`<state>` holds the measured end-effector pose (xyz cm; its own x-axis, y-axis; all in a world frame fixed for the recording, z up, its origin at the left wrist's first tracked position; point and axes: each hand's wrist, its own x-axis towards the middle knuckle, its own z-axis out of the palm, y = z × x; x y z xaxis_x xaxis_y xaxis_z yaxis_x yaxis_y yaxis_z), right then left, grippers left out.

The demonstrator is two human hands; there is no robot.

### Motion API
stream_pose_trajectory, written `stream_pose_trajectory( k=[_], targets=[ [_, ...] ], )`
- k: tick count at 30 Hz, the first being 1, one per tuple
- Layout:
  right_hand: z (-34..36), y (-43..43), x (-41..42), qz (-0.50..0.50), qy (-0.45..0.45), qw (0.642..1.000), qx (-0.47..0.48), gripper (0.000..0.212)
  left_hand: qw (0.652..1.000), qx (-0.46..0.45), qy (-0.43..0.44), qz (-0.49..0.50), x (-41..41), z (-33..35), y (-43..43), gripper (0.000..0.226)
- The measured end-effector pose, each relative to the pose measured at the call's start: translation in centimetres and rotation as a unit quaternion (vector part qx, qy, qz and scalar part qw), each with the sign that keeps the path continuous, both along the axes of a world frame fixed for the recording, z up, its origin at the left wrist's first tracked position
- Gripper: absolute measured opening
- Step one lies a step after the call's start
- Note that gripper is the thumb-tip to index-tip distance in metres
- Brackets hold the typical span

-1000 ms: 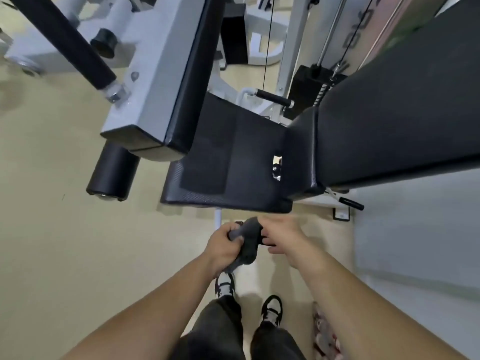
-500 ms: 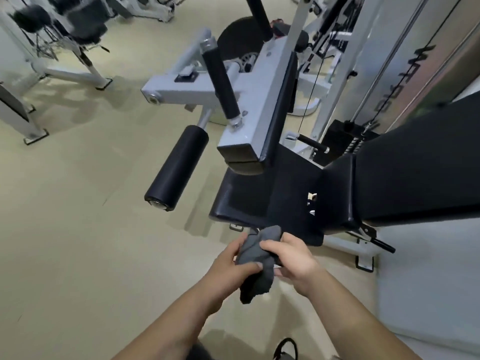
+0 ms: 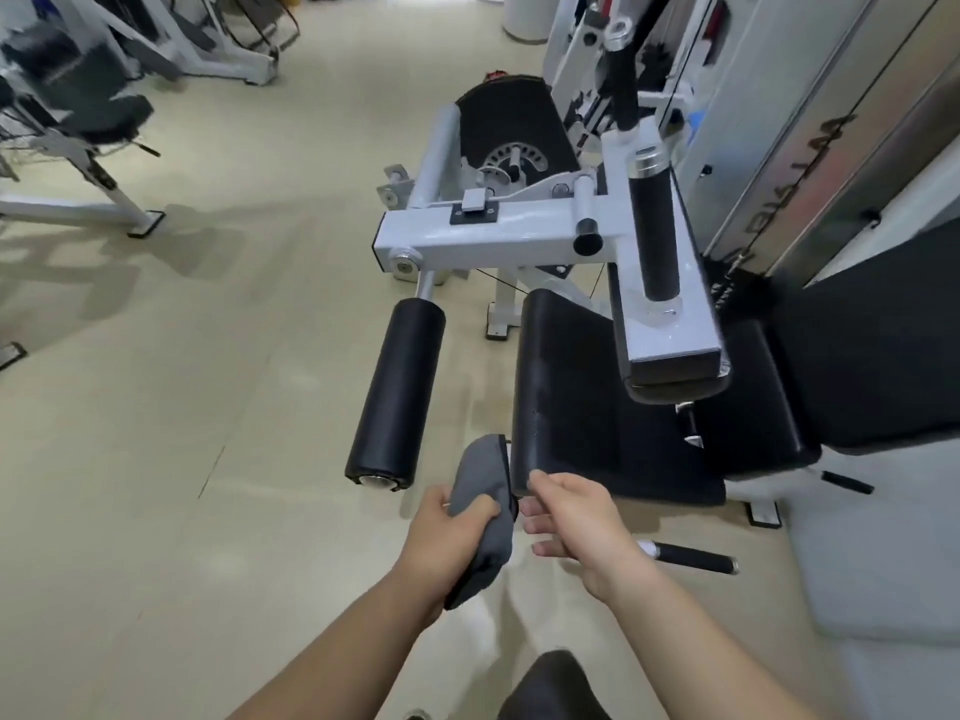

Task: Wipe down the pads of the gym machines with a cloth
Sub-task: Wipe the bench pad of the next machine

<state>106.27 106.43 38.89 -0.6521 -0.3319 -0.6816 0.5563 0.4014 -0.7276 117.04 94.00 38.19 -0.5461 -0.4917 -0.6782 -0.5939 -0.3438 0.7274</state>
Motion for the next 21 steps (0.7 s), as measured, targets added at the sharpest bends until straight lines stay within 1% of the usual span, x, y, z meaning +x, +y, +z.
stream_pose_trajectory(
  k=[3,7,12,15,18,21],
  targets=[
    [-1.4,-0.7,-1.6,-0.034,0.003,0.999,0.029,0.028,0.999,-0.001,-0.011,-0.039,-1.7,-1.0,-1.6,0.035],
    [-4.2,-1.4,-5.0,-0.075,-0.006,0.996,0.052,0.021,0.996,-0.023,-0.025,-0.083,-3.9,-3.2,-3.3,0.029],
    [-7.6,-1.8,-8.4,-0.113,-0.017,0.990,0.081,0.028,0.986,-0.086,-0.053,-0.134,-6.9,-6.2,-5.8,0.028],
    [-8.3,-2.0,-9.4,-0.163,-0.050,0.982,0.087,0.024,0.969,-0.128,-0.072,-0.197,-9.4,-7.5,-7.0,0.026],
    [-8.9,-2.5,-10.7,-0.198,-0.066,0.975,0.083,0.029,0.943,-0.173,-0.065,-0.276,-13.5,-8.7,-8.1,0.023],
    [-10.3,-3.2,-11.0,-0.231,-0.065,0.967,0.087,0.031,0.904,-0.221,-0.059,-0.361,-18.1,-11.3,-9.7,0.033]
  ],
)
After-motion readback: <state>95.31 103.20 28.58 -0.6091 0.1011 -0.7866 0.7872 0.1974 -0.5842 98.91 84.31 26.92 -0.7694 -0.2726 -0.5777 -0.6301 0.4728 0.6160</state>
